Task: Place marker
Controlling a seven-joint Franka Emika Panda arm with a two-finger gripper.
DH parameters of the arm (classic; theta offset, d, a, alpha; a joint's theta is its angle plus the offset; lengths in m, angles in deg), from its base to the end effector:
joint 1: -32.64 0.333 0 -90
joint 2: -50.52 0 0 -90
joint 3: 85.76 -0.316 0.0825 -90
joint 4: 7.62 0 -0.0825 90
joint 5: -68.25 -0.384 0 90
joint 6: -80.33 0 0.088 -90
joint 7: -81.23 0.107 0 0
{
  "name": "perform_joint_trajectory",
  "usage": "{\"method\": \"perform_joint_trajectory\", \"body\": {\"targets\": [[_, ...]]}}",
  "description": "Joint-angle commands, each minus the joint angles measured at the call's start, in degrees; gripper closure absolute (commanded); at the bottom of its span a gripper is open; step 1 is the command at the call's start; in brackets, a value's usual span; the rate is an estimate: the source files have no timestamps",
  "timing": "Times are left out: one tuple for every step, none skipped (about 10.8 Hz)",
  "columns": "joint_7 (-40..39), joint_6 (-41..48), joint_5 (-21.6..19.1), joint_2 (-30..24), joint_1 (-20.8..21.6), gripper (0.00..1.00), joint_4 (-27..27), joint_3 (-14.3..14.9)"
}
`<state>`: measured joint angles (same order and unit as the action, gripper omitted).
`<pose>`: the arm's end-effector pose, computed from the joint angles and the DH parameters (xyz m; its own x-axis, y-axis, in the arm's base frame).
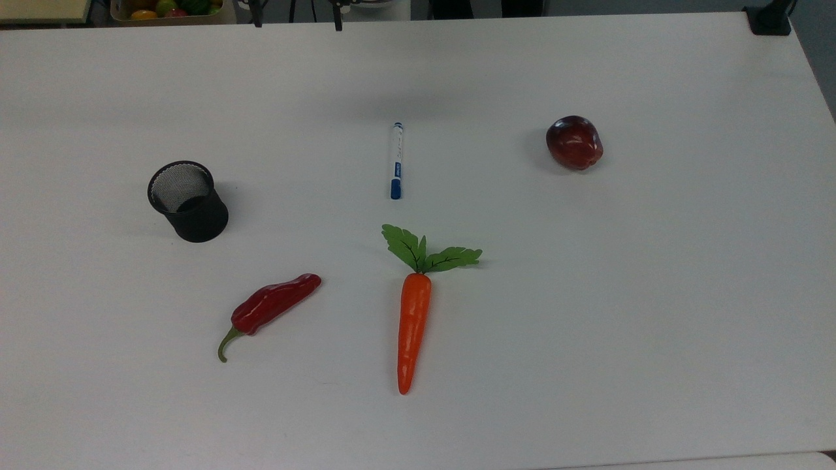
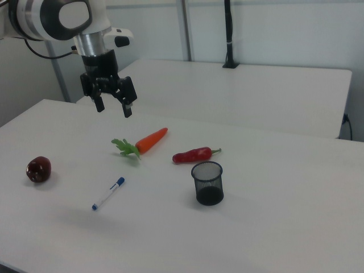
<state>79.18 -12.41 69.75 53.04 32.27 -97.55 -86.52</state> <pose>0.5720 0.0010 0.6046 0.9990 0.0438 0.0041 0.0437 -0.9987 0.0257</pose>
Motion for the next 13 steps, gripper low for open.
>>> {"method": "perform_joint_trajectory", "body": {"targets": [[-0.23,0.02,-0.01,0.29,0.28,0.0,0.55,-0.38],[-0.23,0.02,-0.01,0.29,0.28,0.0,0.55,-0.47],[-0.23,0.11,-0.01,0.29,0.28,0.0,0.63,-0.47],[-0.23,0.02,-0.01,0.29,0.28,0.0,0.63,-0.47],[-0.23,-0.07,-0.01,0.38,0.28,0.0,0.63,-0.38],[-0.15,-0.85,0.08,0.38,0.28,0.0,0.55,-0.38],[-0.15,-1.03,0.08,0.38,0.28,0.0,0.55,-0.47],[-0.15,-1.12,0.08,0.38,0.46,0.0,0.46,-0.47],[-0.06,-1.21,0.08,0.46,0.63,0.0,0.2,-0.55],[0.81,-1.82,0.17,0.47,2.11,0.0,-0.5,-0.55],[2.65,-3.48,0.17,1.42,3.17,0.0,-0.94,-0.47],[4.41,-4.71,0.25,1.78,4.31,0.0,-1.64,-0.55],[4.86,-5.16,0.34,2.39,5.72,0.0,-2.52,-0.55]]}}
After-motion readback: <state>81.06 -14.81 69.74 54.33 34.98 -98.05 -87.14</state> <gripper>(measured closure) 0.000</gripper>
